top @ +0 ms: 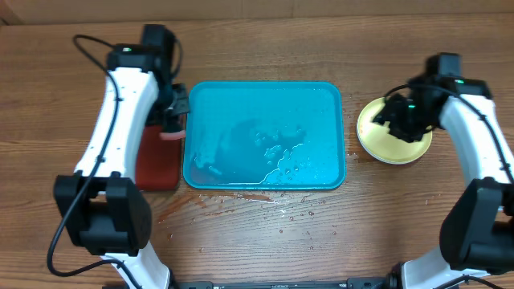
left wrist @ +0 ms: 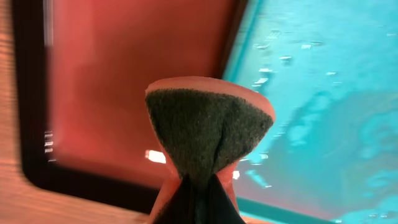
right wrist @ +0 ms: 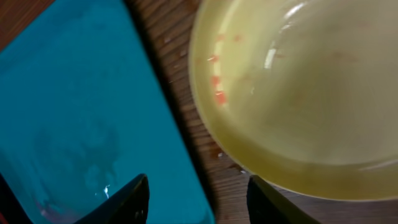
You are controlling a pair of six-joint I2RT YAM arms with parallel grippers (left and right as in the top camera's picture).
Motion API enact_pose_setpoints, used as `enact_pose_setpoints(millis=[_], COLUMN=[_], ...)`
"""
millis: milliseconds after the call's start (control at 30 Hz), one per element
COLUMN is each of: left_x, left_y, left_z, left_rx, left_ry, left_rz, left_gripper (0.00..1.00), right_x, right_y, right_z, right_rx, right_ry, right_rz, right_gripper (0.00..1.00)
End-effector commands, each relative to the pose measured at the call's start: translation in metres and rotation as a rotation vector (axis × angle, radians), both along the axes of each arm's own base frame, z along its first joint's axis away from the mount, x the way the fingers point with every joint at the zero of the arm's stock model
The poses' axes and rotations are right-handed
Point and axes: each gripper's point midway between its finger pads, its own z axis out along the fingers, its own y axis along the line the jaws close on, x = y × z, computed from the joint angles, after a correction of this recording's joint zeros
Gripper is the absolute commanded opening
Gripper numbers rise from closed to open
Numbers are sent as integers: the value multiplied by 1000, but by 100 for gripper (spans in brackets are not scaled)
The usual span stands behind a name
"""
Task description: Clean dirty plates on tray and stack at the side
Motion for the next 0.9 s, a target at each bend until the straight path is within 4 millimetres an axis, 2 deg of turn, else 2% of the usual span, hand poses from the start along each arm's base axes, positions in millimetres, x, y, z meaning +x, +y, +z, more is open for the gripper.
enact_pose_setpoints(millis=[0,133,200,367,533,767,867], left_x=[1,4,7,4,2,2,1], left_y=[22,41,52,69,80,81,81], left_z=[24,21,12,-21,-54,-104,-113], left_rx=[28,46,54,53,55,76,78], left_ry=[-52,-49,-48,-23,-30,-77,-88], left_rz=[-64,-134,-161,-139,-110,-169,-168], left_gripper=[4,4,4,4,4,4,4], right_x=[10,13,13,8,6,2,1], right_y=[34,71,90,112,118,118,118], right_z=[20,24,25,26,24,23,22], right_rx=[-5,-1,3,4,-22,-26,-26], right_ry=[-94,-139,-159,-172,-173,-158,-152], right_rz=[118,212,260,317,337,339,339], right_gripper=[55,58,58,59,60,60,60])
